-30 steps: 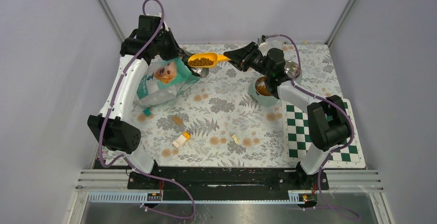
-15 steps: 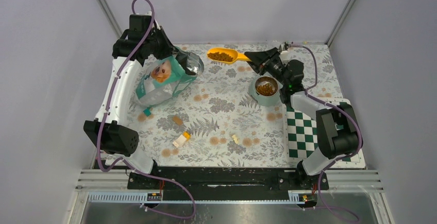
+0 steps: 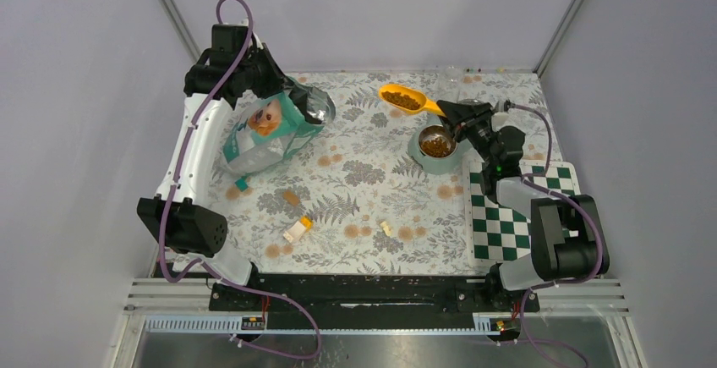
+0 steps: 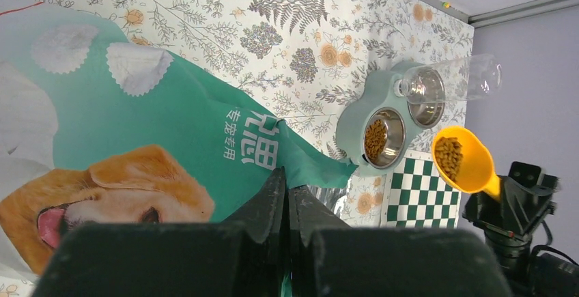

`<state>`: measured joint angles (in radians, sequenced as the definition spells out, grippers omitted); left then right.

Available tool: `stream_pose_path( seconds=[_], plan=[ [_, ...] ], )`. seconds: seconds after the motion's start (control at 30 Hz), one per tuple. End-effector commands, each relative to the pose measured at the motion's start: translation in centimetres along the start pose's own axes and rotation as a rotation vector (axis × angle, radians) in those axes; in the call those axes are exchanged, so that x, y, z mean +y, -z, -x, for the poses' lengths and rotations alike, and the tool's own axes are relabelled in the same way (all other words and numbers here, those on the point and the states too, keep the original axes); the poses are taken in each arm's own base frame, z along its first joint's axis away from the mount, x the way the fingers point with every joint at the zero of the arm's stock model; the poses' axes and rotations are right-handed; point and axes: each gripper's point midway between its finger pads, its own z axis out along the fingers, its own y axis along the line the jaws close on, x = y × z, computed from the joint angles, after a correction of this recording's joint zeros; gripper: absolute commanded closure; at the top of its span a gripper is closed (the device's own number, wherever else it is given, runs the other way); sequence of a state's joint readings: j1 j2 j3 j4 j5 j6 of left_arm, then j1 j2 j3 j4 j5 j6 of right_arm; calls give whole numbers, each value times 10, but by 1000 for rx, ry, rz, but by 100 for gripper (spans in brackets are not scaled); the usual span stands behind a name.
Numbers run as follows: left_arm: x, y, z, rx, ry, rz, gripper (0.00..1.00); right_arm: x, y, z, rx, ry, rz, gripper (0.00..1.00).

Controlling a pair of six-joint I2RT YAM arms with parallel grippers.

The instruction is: Serve the pet food

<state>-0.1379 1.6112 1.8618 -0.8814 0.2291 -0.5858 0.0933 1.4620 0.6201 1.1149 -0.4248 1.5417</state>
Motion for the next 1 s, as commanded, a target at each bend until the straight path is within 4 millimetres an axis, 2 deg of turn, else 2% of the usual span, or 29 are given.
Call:
stream_pose_path(
  seconds=[0.0,0.1,0.17,0.5,0.73,0.97],
  plan=[
    [-57,49,49,-209,-46,-223,100,10,17,28,-124,33,56,100],
    [-58,53,50,-213,-50,-231,100,-5,31,45,-187,48,13,100],
    [-55,53,51,-219,-50,-221,100,-13,43,63,-238,75,-18,100],
    [-52,49,49,-204,-35,-223,100,-38,89,126,-405,124,-99,100],
    [-51,49,49,-207,-36,-219,100,-47,114,162,-508,161,-135,100],
    [-49,48,50,-207,-33,-211,100,-72,133,198,-619,230,-242,100]
  ],
)
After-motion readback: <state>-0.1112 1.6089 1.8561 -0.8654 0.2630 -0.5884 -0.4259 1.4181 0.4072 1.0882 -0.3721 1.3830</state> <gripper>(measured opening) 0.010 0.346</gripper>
